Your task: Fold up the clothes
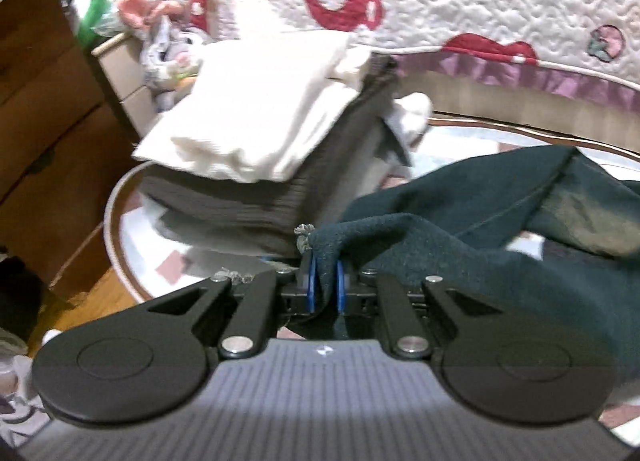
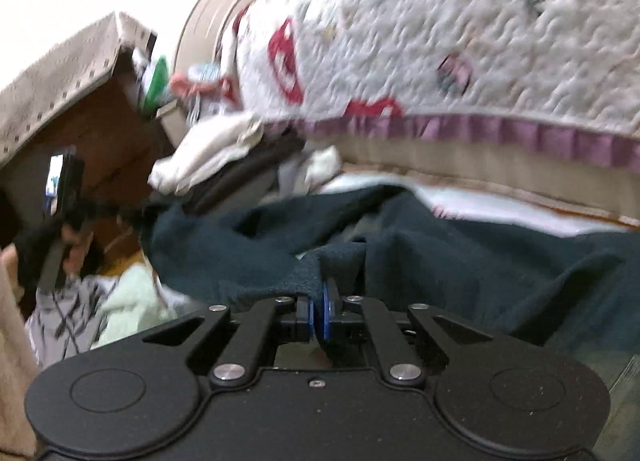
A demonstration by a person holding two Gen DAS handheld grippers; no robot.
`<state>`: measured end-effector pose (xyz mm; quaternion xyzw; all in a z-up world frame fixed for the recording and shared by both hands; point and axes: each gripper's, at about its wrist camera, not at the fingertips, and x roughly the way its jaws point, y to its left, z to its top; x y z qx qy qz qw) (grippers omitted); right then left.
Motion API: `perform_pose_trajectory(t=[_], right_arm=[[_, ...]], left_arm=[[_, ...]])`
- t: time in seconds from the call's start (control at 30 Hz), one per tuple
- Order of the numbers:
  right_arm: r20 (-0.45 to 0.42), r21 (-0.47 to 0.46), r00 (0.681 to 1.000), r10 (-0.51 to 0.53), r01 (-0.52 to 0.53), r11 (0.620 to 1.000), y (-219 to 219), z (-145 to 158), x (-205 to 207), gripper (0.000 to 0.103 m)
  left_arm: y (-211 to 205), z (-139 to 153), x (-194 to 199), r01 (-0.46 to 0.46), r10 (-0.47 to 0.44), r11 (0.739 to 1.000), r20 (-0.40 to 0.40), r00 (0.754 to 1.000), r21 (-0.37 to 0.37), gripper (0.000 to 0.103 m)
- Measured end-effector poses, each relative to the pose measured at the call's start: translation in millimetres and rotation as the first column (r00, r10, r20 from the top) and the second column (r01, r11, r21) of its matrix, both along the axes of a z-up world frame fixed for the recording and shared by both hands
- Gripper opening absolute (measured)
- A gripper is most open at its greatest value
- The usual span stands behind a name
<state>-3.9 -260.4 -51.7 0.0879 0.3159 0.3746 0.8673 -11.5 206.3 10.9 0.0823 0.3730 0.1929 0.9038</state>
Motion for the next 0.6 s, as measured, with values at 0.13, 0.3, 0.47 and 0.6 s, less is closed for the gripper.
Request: perform_pose_trajectory(t=[0.13,0.3,0.47,0.6], right_arm=[[-0.119,0.010,0.990,0.081,-0.080,0.997,19.6,-14.9,-14.1,0.007],[-0.274,0.043,0.941,0.200,-0.196,0.980,48.5,-38.6,-33.7,0.007],[-0.446,0.024,0.869,0.215,-0.229,0.973,59.1,-65.5,-43.7,0.012],[-0.513,0.139,0.835,0.196,-0.145,0.980,28.6,-60.6,-34.5,0.030]], left_arm=[[24.4,5.3,-15.9,-0.067,0.066,0.997,0.005,0.998,0.031,0.009],[65.5,-36.9,-34.6,-0.222,0.219,0.975,-0.127,0.967,-0.012,0.009],[70.9,-81.1,-38.2,-0.304,0.327,0.943,-0.220,0.919,0.132,0.010],[65.7,-74.3,-38.6,-0.302,0.366,0.906,-0.190,0.911,0.297,0.013]])
